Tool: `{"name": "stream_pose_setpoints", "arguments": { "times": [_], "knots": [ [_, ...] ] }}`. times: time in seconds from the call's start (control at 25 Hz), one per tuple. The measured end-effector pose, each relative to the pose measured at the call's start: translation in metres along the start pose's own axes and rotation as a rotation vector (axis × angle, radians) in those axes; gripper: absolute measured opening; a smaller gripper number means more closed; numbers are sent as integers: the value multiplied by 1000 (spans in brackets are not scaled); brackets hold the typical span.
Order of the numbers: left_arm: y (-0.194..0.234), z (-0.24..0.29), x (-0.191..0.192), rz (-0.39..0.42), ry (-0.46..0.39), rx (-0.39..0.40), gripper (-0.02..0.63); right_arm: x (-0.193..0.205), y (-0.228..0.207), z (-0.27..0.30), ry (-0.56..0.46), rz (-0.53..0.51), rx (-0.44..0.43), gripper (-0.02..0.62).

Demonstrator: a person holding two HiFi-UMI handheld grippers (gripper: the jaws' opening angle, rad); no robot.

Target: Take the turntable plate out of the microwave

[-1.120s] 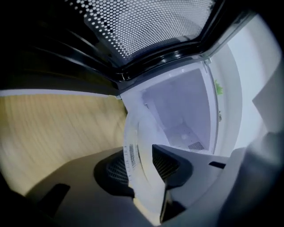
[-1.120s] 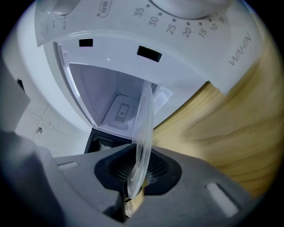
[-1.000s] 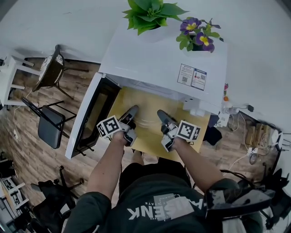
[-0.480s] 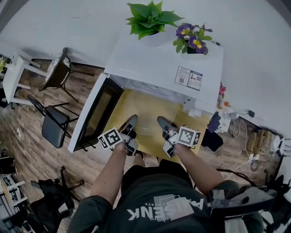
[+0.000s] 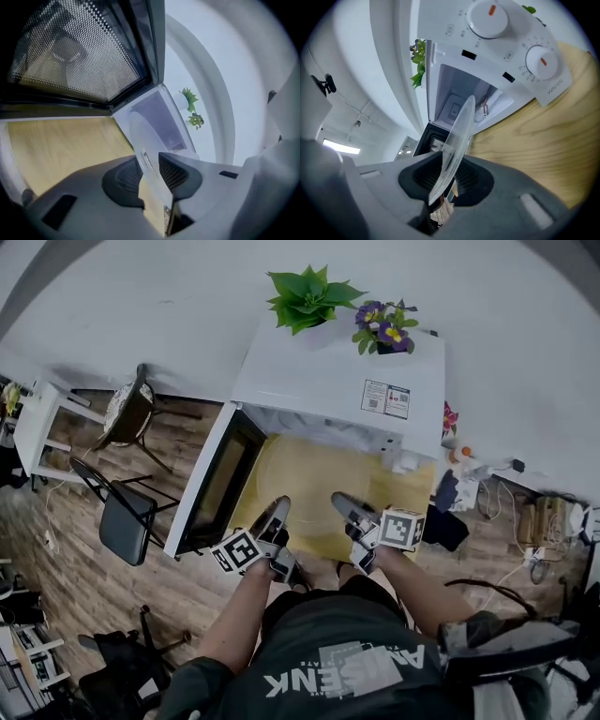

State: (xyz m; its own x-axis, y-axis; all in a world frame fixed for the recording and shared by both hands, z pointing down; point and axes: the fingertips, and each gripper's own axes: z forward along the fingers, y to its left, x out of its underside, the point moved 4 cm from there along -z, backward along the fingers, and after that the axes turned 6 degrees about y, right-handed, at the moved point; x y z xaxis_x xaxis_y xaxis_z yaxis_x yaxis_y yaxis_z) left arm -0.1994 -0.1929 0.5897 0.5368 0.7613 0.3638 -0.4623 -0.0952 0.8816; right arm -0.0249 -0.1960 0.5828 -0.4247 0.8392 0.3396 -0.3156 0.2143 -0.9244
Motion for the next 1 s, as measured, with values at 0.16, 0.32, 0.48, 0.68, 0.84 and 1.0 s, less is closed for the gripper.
{"name": "stream_pose_setpoints", "arguments": {
  "times": [0.16,0.32,0.48,0.68,0.84,1.0],
  "knots": [
    [-12,-22,-6,48,35,36,106,11,29,0,-42,-22,-6,72],
    [-26,-39,-10,73,78,80,106,23,48,-8,-81,-51,30,72],
    [-44,-51,-23,153,113,123,110,28,81,-11,-158,-65,2,74],
    [-66,-67,-27,200,147,174,110,38,115,-17,-239,-20,-31,74],
    [-83,-78,-29,199,165,211,110,36,140,-22,-265,-58,-42,74],
    [-103,-88,-33,237,161,199,110,32,160,-29,-251,-76,-71,74]
  ]
}}
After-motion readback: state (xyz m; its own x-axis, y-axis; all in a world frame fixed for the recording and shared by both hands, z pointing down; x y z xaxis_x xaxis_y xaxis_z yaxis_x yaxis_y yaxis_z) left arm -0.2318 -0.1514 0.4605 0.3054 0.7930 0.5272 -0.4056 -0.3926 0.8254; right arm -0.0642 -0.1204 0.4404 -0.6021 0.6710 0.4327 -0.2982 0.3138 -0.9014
